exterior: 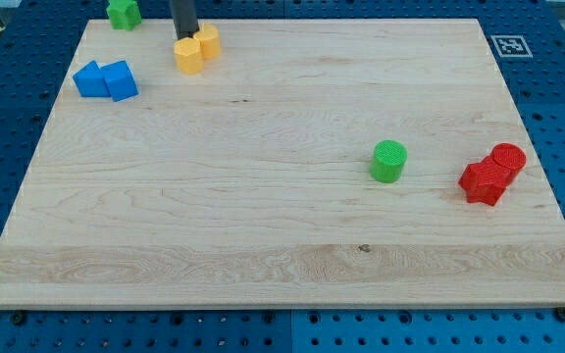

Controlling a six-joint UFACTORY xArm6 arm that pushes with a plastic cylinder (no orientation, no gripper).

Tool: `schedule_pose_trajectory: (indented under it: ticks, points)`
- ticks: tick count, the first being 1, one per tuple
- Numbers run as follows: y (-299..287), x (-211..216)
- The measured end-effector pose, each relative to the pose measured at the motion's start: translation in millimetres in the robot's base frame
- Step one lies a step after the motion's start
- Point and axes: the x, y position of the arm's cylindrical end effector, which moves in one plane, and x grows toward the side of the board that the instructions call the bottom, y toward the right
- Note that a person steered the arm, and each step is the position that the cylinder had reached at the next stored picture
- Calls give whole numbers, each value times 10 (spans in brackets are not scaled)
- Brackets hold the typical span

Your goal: Slightly push yellow heart towards down

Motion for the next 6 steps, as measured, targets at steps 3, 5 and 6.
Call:
schedule_pose_trajectory:
  ticks: [3, 5, 6]
  points:
    - [19, 242]
    - [16, -406]
    - [16, -414]
